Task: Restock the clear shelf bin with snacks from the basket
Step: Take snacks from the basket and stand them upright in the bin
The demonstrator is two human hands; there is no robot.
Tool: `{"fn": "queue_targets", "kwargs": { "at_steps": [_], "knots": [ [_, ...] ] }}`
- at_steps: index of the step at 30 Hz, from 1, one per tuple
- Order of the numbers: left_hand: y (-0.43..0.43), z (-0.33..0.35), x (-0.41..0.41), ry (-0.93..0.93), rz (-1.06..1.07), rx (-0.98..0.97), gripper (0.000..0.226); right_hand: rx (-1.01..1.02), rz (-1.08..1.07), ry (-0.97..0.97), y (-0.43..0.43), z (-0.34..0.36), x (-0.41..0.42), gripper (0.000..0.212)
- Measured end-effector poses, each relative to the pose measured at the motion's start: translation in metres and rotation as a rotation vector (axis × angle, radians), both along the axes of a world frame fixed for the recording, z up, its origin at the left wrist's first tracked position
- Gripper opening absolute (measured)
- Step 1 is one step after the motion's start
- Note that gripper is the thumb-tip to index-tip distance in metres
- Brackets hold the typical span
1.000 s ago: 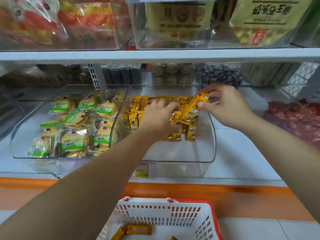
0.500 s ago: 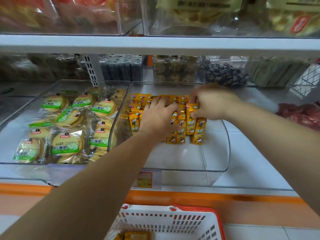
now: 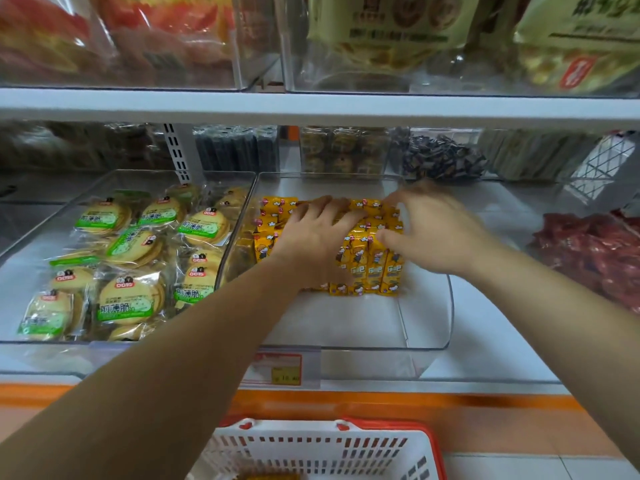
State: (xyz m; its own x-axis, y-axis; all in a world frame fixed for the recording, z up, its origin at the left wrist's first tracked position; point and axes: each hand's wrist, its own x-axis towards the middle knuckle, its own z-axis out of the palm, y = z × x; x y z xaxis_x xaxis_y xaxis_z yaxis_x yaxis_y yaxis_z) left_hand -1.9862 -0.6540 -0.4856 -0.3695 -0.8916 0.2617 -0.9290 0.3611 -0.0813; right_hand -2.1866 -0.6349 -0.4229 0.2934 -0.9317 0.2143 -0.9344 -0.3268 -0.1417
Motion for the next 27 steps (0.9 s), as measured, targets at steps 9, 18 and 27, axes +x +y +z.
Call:
{"fn": "queue_targets", "kwargs": {
  "at_steps": [9,18,27],
  "knots": [
    [-0.016,-0.015,0.001,-0.071,-0.028,0.07,0.122,0.108,0.003,-0.434,0.022,-0.032,-0.02,0.07],
    [-0.005,-0.005,-0.024,-0.057,0.037,0.075,0.128,0.177,0.071,-0.5,0.048,-0.046,-0.038,0.071],
    [-0.005,-0.011,-0.067,-0.018,0.012,0.067,0.097,0.142,0.015,-0.39,0.05,-0.045,-0.031,0.09]
  ]
}}
